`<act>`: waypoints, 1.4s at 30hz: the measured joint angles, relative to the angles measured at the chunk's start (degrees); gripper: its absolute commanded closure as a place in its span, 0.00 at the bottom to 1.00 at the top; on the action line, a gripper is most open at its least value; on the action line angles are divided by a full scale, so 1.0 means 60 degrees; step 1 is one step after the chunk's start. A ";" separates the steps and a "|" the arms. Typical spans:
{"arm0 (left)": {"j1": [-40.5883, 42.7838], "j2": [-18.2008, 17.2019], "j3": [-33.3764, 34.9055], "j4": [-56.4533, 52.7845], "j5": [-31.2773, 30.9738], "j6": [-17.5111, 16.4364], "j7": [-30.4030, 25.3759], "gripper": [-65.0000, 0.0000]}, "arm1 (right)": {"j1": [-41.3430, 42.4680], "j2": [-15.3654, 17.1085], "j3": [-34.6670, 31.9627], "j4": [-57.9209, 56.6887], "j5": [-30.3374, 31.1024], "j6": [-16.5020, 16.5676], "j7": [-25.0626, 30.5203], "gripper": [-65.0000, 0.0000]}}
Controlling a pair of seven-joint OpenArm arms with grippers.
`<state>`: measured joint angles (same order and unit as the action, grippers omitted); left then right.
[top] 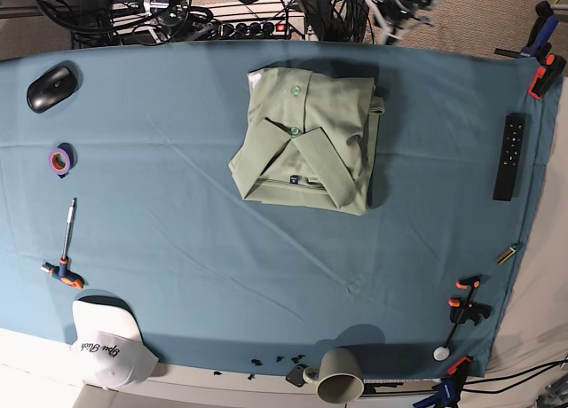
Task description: Fold the T-shirt properly
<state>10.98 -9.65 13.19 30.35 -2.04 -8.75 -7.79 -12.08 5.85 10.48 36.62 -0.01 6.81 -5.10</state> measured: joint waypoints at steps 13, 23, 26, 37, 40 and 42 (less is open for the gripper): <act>-0.0470 0.0153 0.1020 -0.0186 -0.0419 0.1067 0.2127 1.00 | 0.0244 0.0004 0.0000 -0.1279 0.1315 -0.0455 -0.1770 1.00; -0.0623 0.0080 0.0973 -0.1337 -0.1384 0.1424 0.2186 1.00 | 0.0404 0.0000 0.0000 -0.2284 -0.0186 -0.0131 -0.2153 1.00; -0.0645 0.0076 0.0386 -0.1599 -0.1829 0.1756 0.2189 1.00 | 0.0397 0.0000 0.0000 -0.2284 -0.0517 -0.0131 -0.2222 1.00; -0.0645 -0.0219 -0.1588 -0.2007 -0.1668 0.0801 0.3126 1.00 | 0.0423 -0.0004 0.0000 -0.2284 -0.0503 -0.0131 -0.2871 1.00; -0.0645 -0.0211 -0.1585 -0.2007 -0.1417 0.0699 0.3351 1.00 | 0.0419 -0.0007 0.0000 -0.2284 -0.0503 -0.0131 -0.2896 1.00; -0.0645 -0.0200 -0.1588 -0.2007 -0.1417 0.0699 0.3450 1.00 | 0.0419 -0.0022 0.0000 -0.2284 -0.0495 -0.0131 -0.2903 1.00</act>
<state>7.11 -10.85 3.66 18.31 -10.55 -4.56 12.91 -9.56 5.72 10.48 22.92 -2.98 6.02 -22.52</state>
